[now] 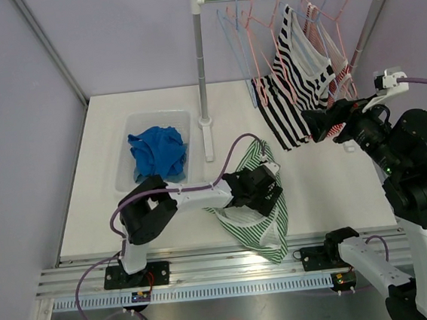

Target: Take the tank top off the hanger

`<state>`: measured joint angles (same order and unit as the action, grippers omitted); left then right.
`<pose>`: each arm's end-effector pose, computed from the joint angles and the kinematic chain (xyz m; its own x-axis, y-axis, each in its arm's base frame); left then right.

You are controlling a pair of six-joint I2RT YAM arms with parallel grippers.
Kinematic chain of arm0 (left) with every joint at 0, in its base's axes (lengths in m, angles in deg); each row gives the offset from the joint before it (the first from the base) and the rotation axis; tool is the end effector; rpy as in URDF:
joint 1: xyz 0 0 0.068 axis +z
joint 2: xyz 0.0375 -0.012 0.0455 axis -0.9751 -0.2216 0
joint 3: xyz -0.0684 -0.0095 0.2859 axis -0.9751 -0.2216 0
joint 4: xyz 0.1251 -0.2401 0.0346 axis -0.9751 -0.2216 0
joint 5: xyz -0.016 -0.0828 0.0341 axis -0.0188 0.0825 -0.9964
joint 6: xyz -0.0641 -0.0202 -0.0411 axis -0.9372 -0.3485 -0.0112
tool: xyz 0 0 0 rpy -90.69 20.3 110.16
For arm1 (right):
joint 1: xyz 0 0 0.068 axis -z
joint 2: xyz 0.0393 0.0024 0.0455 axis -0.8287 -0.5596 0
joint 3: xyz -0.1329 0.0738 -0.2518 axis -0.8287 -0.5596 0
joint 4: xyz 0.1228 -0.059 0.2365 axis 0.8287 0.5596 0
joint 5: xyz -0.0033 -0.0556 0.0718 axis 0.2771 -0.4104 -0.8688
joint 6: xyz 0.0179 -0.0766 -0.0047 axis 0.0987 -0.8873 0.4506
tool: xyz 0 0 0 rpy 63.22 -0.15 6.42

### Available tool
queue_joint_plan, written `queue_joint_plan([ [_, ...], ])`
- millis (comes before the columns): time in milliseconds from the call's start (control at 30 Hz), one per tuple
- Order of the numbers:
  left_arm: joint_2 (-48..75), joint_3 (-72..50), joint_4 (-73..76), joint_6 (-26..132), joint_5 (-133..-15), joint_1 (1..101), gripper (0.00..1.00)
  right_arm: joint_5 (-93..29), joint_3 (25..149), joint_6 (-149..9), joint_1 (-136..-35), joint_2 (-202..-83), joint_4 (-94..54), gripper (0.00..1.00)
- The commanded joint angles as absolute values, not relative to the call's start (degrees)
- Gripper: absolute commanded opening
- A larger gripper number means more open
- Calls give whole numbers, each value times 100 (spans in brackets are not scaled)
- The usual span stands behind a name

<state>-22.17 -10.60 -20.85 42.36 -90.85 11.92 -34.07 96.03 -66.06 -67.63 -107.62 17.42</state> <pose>0.1909 -0.3910 0.1478 -0.6612 0.5299 -0.5311 0.6635 0.7434 -0.0843 0.1196 0.0361 0.5286 -0.0566 0.1771 -0.9826 -0.3578 0.9152 0.1856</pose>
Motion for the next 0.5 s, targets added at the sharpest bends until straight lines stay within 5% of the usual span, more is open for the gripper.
queue_joint_plan([
  [0,-2624,-1007,-1912,3878,-8967,1207,99,-3830,9486,-6483,-6748,-10618,1379,99],
  [100,-2642,-1183,-1763,3764,-8827,1207,62,-3953,9451,-6457,-6748,-10478,1283,99],
  [167,-2432,-1254,-1859,3711,-8932,1181,13,-3980,9425,-6465,-6748,-10390,1239,99],
  [200,-2300,-1262,-1938,3693,-9037,1172,1,-3962,9425,-6474,-6748,-10372,1239,99],
  [467,125,-694,-3027,3947,-10855,1101,0,-3787,9302,-6492,-6748,-10302,1142,99],
])
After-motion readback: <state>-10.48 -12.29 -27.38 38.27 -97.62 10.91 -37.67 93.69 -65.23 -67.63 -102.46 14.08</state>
